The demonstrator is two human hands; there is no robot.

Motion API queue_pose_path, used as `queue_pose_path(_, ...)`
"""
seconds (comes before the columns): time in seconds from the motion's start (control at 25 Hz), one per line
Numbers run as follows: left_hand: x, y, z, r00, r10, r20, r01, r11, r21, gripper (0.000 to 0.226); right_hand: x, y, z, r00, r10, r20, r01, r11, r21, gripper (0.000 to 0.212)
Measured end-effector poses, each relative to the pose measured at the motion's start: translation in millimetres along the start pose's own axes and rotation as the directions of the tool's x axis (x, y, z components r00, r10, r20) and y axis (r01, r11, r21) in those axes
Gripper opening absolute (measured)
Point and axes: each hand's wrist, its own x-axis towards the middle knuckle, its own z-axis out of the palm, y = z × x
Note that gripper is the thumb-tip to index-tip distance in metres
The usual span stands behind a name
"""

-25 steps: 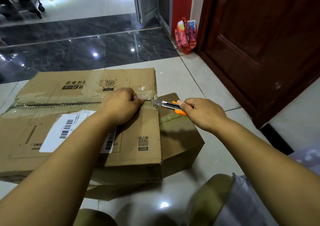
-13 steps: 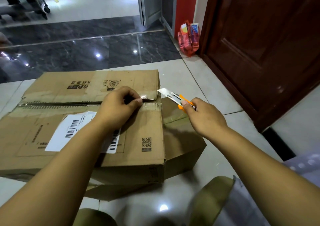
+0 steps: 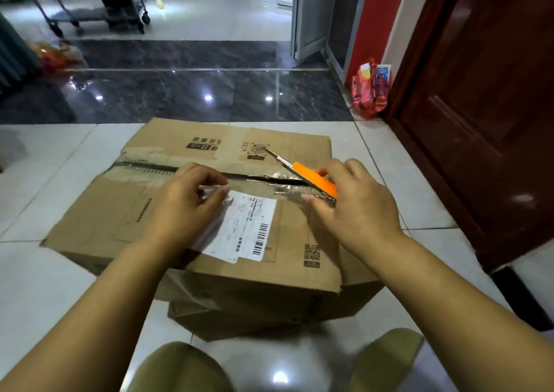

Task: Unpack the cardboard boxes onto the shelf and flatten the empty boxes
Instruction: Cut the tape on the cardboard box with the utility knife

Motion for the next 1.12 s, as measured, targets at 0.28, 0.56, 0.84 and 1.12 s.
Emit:
queue_pose_path(0.28,-14.7,-72.4,-61.2,0.951,-0.245,-0.191,0.302,0.873,0.382,0.040,-3.3,-76.7,5.6,0.961,-0.171,0.216,0.177,0.984,-0.012,0.047)
queue_pose_path(0.56,-21.1,-106.5,-80.9,0.896,-0.442,-0.050,0.419,0.800,0.429,0.073,-19.6,-121.9,34.7,0.855,-0.175,0.489,0.246,0.966,-0.083,0.085)
queue_pose_path(0.84,-23.6,-100.2,-73.4,0.895,-0.442,-0.055,0.410,0.770,0.490,0.074,-10.8,-104.8,37.1,0.874,-0.147,0.463,0.207,0.975,-0.081,0.069)
queue_pose_path(1.12,-34.3,-68.4,-47.3,0.939,-0.327,-0.108,0.326,0.741,0.587,0.076,8.8,-54.2,33.7,0.934,0.009,0.357,0.055,0.984,-0.167,0.049)
